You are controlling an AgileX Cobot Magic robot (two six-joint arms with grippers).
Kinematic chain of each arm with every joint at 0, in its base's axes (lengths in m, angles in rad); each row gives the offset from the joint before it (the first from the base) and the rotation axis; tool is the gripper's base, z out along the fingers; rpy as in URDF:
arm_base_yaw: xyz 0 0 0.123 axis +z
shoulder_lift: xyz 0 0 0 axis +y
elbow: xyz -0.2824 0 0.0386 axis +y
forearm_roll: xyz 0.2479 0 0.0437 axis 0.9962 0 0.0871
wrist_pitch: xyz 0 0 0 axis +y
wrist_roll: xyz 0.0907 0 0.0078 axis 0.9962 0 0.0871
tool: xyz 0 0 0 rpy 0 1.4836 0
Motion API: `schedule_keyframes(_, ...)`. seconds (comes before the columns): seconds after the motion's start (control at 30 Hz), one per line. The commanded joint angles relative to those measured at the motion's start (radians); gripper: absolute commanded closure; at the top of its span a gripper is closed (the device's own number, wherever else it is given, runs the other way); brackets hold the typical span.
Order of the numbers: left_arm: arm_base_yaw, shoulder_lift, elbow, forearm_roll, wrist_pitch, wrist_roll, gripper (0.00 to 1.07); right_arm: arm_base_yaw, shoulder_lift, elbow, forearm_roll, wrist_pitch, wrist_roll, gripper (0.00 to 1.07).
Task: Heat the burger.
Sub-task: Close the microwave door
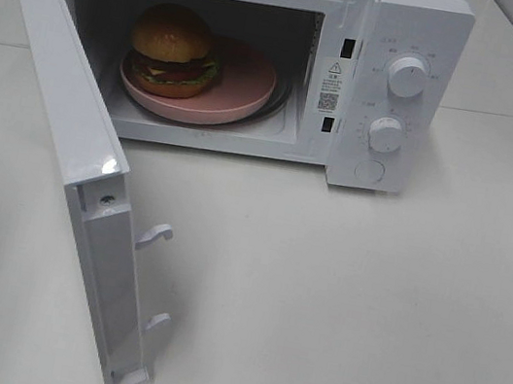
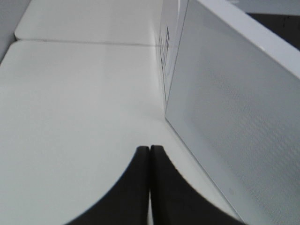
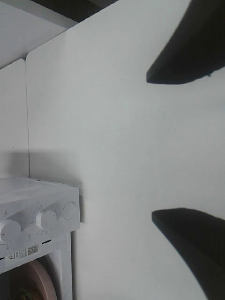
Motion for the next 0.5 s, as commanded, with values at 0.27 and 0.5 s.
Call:
schedule_keyframes(0.27,0.002,-0.001,0.127,0.004,-0.409,0.009,1.07,-0.007,-0.028,0.000,0.000,-0.006,-0.010,0.37)
schedule_keyframes(0.5,0.002,-0.001,0.247,0.013,-0.679,0.008,1.07,-0.007,-0.028,0.000,0.000,-0.006,-0.010,0.37)
